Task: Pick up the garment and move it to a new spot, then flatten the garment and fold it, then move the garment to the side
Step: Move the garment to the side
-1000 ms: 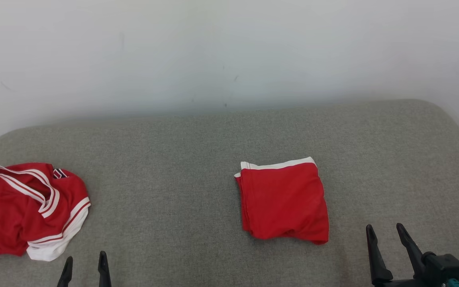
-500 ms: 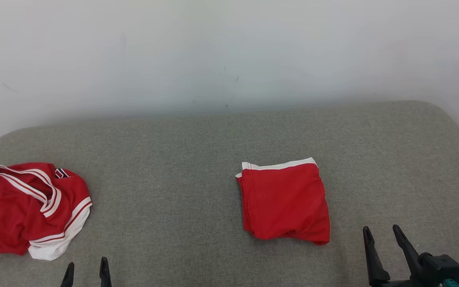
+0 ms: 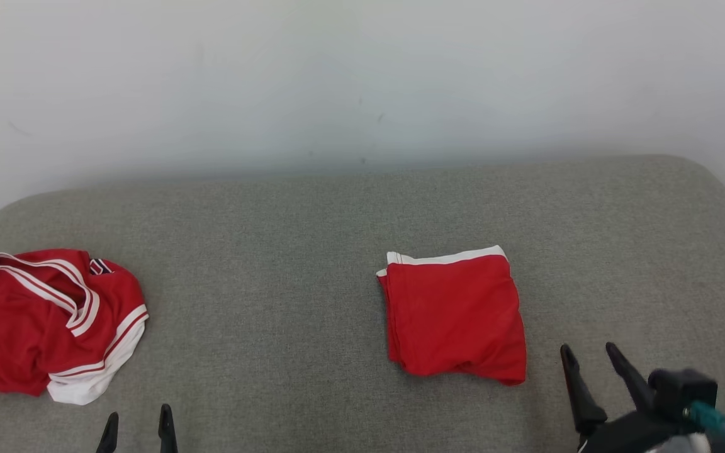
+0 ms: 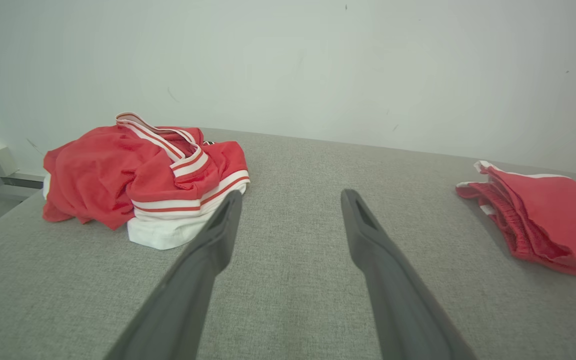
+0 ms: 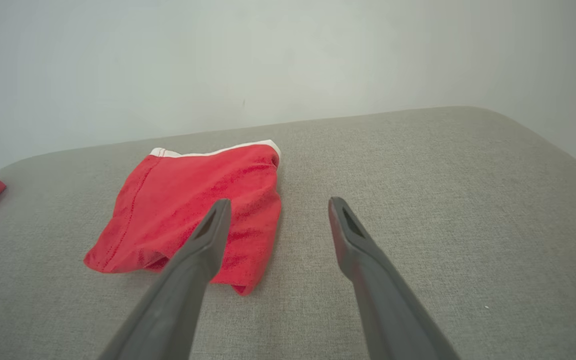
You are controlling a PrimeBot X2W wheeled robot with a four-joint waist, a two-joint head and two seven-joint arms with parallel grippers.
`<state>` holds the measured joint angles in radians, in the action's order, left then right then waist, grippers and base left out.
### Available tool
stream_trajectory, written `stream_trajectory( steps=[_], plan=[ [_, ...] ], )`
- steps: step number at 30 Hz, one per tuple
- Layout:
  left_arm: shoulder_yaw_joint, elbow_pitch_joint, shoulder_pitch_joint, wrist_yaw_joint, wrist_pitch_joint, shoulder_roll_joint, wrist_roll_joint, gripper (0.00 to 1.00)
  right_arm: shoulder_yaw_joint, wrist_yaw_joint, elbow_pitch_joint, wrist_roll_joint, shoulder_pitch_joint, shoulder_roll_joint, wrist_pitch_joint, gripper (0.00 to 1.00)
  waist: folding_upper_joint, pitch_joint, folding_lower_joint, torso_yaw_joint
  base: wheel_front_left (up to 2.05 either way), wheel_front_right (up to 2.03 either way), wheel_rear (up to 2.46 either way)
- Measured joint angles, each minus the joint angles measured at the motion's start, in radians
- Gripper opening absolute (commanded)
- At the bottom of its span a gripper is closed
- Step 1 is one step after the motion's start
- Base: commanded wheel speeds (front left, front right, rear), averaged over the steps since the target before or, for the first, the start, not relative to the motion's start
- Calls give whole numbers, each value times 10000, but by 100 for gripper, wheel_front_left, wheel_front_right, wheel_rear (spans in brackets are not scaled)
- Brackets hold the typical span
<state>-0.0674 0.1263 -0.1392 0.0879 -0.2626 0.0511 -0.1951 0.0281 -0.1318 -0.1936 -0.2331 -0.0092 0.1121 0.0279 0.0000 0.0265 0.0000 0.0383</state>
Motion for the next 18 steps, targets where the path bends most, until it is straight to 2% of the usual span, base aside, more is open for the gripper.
stream_trajectory(
  steps=[9,10,14,18],
  plan=[
    [313,29,70,-6,0,2,-134,100,-265,0,307,-245,-1716,481,-3885,100,0,-206,0,-382,0,0,0],
    [313,29,70,-6,0,2,-134,100,-265,0,307,-245,-1716,481,-3885,100,0,-206,0,-382,0,0,0],
    [453,29,257,-86,0,0,-209,100,-757,0,40,-161,-2274,520,-5315,100,0,-421,0,-701,0,0,0],
    [593,61,395,-86,0,0,-265,100,-1501,0,-387,203,-2696,389,-6255,100,0,-686,1,-1086,0,0,0]
  ],
)
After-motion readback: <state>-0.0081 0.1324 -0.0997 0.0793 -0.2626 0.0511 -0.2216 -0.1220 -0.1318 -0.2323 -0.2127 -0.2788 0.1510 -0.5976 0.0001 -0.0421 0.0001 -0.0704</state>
